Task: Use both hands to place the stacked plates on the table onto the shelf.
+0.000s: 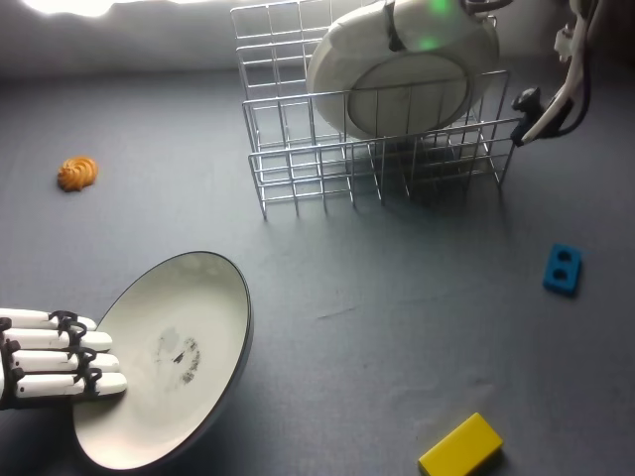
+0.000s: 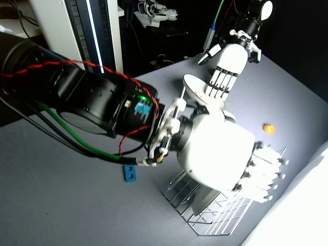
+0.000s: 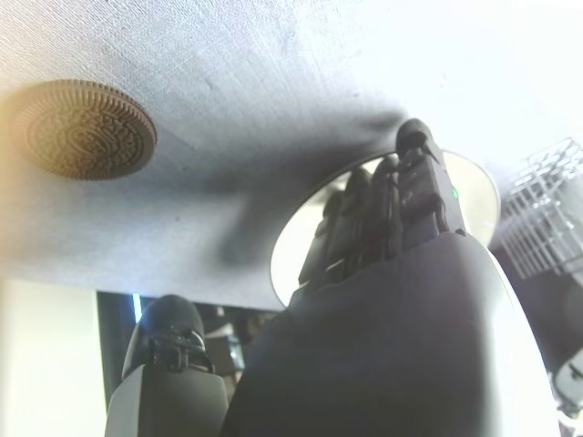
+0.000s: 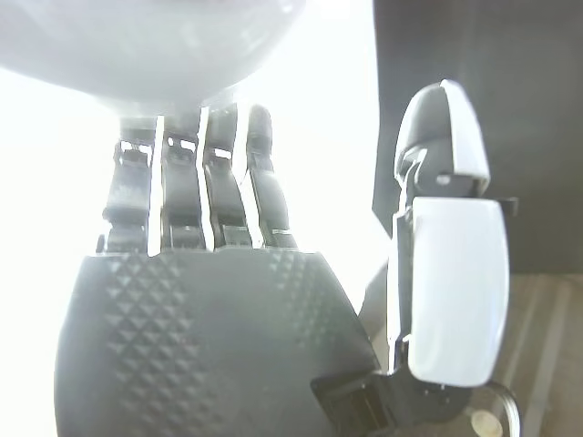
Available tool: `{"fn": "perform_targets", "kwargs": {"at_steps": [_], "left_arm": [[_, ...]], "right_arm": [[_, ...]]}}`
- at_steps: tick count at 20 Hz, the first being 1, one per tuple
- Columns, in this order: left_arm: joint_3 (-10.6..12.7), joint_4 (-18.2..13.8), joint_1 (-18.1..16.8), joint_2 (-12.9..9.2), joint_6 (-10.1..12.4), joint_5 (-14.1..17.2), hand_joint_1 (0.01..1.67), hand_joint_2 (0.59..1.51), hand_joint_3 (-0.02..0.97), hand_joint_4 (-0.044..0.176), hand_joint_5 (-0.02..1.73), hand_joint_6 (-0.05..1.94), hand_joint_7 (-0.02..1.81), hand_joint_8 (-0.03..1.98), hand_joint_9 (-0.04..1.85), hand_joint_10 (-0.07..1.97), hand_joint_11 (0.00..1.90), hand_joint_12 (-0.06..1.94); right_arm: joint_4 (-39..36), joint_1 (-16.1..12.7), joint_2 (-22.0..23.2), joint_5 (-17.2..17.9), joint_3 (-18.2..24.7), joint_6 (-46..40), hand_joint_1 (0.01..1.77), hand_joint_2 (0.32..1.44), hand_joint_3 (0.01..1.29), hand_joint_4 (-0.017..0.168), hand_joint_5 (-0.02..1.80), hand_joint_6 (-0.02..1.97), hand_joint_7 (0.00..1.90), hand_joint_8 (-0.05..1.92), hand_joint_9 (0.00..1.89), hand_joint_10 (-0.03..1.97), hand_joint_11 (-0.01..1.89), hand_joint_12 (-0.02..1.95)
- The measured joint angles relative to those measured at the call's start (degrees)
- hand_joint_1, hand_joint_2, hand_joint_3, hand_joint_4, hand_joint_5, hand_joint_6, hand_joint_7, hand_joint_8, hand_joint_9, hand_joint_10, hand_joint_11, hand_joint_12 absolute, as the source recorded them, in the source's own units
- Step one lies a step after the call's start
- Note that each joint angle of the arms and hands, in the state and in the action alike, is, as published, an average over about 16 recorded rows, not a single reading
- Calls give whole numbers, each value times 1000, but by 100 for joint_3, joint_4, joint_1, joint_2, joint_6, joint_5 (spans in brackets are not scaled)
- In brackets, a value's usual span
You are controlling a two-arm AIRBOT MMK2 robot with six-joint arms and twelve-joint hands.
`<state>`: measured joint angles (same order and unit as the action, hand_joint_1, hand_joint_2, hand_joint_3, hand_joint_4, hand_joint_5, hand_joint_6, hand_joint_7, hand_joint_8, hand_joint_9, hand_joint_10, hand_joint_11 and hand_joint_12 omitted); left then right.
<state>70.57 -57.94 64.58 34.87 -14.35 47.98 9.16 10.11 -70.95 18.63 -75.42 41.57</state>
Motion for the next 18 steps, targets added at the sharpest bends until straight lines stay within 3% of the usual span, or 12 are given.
{"fn": "perform_targets", "kwargs": {"at_steps": [8,14,18], "left_arm": [[0,2,0,0,0,0,20,1094,19,-12,-9,-33,-6,-7,-25,-41,28,24],[0,3,0,0,-1,0,20,1092,19,-12,-10,-33,-7,-8,-25,-42,28,24],[0,3,0,0,-1,-1,20,1088,19,-12,-10,-33,-7,-8,-24,-42,28,24]], "right_arm": [[-1016,-46,206,337,887,823,837,971,15,-2,132,169,70,428,62,513,21,690],[-1758,227,249,444,1639,1813,1009,951,15,1,57,35,44,76,33,128,21,187],[-2114,480,138,347,1969,2385,1131,939,15,3,19,10,11,2,17,14,22,0]]}}
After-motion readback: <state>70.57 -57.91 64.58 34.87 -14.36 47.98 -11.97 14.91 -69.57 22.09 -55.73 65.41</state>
